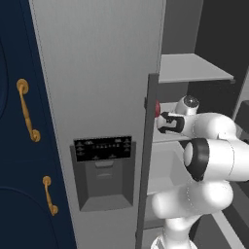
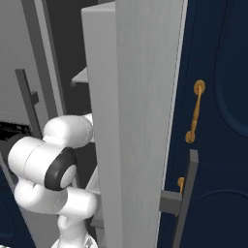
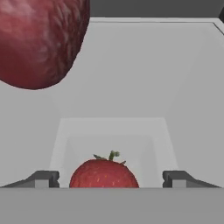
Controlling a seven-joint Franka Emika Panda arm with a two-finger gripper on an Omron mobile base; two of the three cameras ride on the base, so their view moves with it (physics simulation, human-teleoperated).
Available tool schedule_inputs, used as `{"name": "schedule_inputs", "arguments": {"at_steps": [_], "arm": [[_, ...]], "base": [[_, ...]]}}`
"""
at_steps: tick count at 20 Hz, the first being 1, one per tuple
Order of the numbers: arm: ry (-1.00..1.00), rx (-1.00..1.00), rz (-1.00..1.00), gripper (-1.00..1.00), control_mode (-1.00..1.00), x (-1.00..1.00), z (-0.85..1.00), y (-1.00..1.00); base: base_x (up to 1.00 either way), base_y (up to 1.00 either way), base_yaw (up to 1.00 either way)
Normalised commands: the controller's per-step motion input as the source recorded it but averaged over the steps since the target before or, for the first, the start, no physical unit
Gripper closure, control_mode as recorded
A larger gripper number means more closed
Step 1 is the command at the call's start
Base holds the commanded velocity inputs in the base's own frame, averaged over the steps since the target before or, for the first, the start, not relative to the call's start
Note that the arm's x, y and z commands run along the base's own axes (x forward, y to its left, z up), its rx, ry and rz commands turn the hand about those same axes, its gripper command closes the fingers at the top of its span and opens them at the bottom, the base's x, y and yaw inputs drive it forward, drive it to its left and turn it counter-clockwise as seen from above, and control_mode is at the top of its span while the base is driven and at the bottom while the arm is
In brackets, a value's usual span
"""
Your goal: Take the strawberry from the fridge and place it on top of the pancake, located on the dining counter.
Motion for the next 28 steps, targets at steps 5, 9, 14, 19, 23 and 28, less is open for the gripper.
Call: {"name": "schedule_inputs", "arguments": {"at_steps": [5, 9, 14, 19, 23, 28], "arm": [[0.0, 0.0, 0.0, 1.0, -1.0, 0.11, -0.24, 0.0], [0.0, 0.0, 0.0, 1.0, -1.0, 0.07, -0.4, 0.06], [-0.04, 0.0, 0.0, 1.0, -1.0, -0.83, -0.16, 0.15], [0.0, 0.0, 0.0, 1.0, -1.0, -1.0, 0.8, 0.26], [0.01, 0.0, 0.0, 1.0, -1.0, -1.0, 1.0, 0.19], [0.0, 0.01, 0.0, 1.0, -1.0, -1.0, 1.0, 0.16]], "base": [[0.0, 0.0, 0.0], [0.0, 0.0, 0.0], [0.0, 0.0, 0.0], [0.0, 0.0, 0.0], [0.0, 0.0, 0.0], [0.0, 0.0, 0.0]]}}
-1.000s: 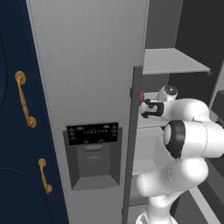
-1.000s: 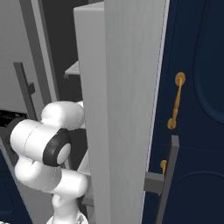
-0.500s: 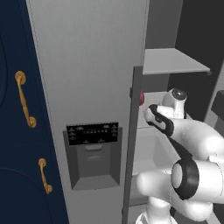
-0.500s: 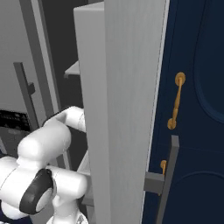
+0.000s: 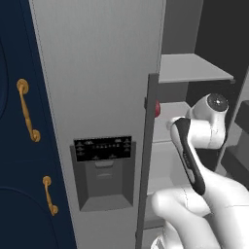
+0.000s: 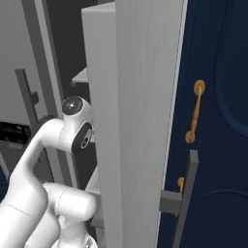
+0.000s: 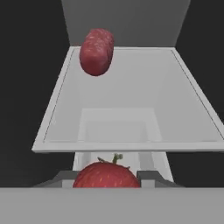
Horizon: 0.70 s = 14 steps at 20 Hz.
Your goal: Take the strawberry from the fridge and place it on top of the pancake, located on the dining counter.
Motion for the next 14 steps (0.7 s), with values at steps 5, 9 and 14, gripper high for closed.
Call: {"name": "schedule_inputs", "arguments": {"at_steps": [5, 9, 14], "arm": [[0.06, 0.03, -0.01, 1.0, -1.0, -0.99, 1.0, 0.38], [0.21, 0.07, -0.02, 1.0, -1.0, -1.0, 0.9, 0.34], [0.21, 0.08, -0.01, 1.0, -1.0, -0.97, 0.24, 0.26]], "base": [[0.0, 0.0, 0.0], [0.0, 0.0, 0.0], [0.0, 0.0, 0.0]]}}
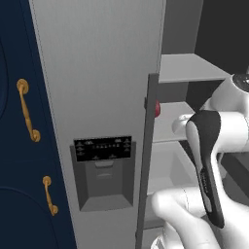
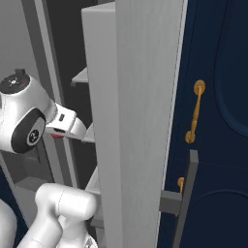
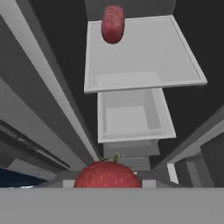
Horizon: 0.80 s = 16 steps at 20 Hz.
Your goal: Take the strawberry from the fridge and place it on top of the pancake, located on the dining counter.
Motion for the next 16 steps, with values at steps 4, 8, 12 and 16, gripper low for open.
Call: {"name": "schedule_inputs", "arguments": {"at_steps": [4, 8, 12, 16], "arm": [[0.01, 0.04, 0.0, 1.0, 1.0, -0.5, 0.0, 0.18], [0.0, 0.0, 0.0, 1.0, 1.0, 0.0, 0.0, 0.0], [0.0, 0.0, 0.0, 1.0, 1.0, 0.0, 0.0, 0.0], [0.0, 0.0, 0.0, 1.0, 1.0, 0.0, 0.0, 0.0]], "base": [[-0.5, 0.19, 0.0], [-1.0, 0.47, 0.01], [-1.0, 0.67, 0.14], [-0.85, 0.54, 0.48]]}}
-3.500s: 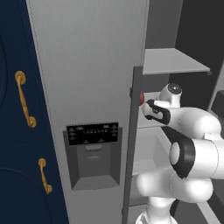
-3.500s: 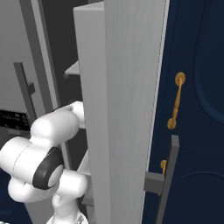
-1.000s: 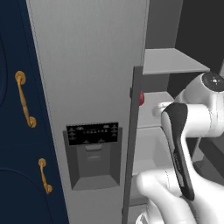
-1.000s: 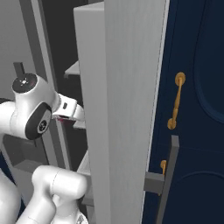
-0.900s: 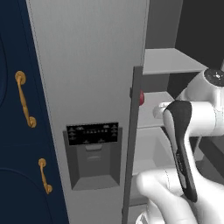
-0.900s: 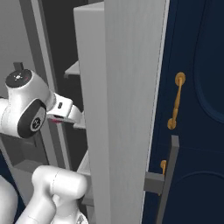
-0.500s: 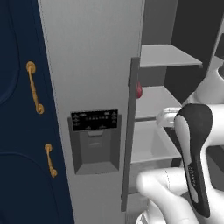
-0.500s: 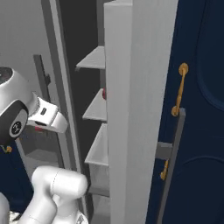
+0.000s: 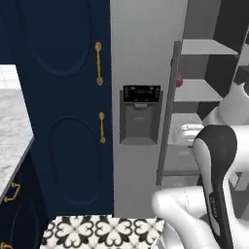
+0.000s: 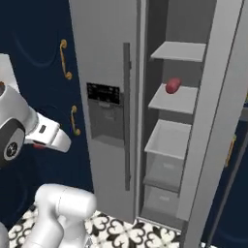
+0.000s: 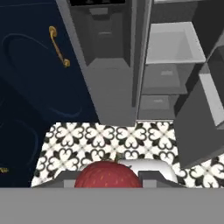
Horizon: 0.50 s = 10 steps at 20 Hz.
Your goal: Take the strawberry from the fridge and place it on top of the pancake, located on the dining counter.
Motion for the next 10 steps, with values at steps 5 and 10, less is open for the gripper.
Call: {"name": "schedule_inputs", "arguments": {"at_steps": [5, 10], "arm": [[0.0, 0.0, 0.0, 1.0, 1.0, 0.0, 0.0, 0.0], [0.0, 0.0, 0.0, 1.0, 1.0, 0.0, 0.0, 0.0]], "base": [[-0.08, 0.07, 0.97], [-0.16, 0.1, 1.0]]}}
